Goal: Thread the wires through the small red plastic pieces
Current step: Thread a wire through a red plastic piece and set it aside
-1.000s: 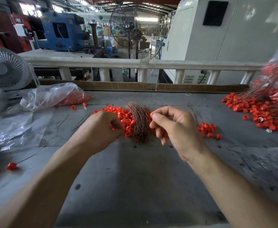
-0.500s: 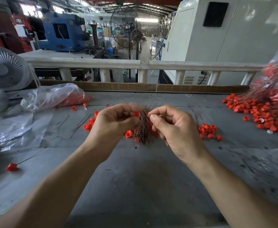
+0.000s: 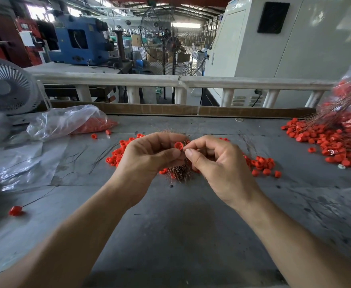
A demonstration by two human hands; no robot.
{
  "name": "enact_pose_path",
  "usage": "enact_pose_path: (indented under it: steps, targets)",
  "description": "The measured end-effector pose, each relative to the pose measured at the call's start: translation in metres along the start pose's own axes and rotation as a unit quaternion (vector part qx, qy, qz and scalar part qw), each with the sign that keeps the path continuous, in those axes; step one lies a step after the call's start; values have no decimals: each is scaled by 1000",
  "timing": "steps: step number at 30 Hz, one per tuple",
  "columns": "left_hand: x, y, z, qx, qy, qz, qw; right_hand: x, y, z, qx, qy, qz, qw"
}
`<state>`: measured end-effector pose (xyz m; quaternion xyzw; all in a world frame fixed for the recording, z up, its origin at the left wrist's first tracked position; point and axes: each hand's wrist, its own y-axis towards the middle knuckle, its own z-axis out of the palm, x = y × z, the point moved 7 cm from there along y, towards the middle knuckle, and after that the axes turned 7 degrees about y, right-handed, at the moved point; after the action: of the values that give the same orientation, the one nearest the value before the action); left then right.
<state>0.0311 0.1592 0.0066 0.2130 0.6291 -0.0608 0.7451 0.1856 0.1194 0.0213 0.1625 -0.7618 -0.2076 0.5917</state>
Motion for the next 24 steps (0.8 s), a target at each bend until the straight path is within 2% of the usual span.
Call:
enact_pose_path:
  steps: [7, 16, 24]
  targets:
    - [0, 0, 0, -3, 5, 2, 1000, 0, 0, -1, -8, -1, -5, 1000]
    - [5, 1, 5, 35, 32, 11, 999, 0, 0, -1, -14, 6, 1, 1000]
    - [5, 2, 3, 41, 85, 18, 995, -1, 0, 0, -8, 9, 3, 1000]
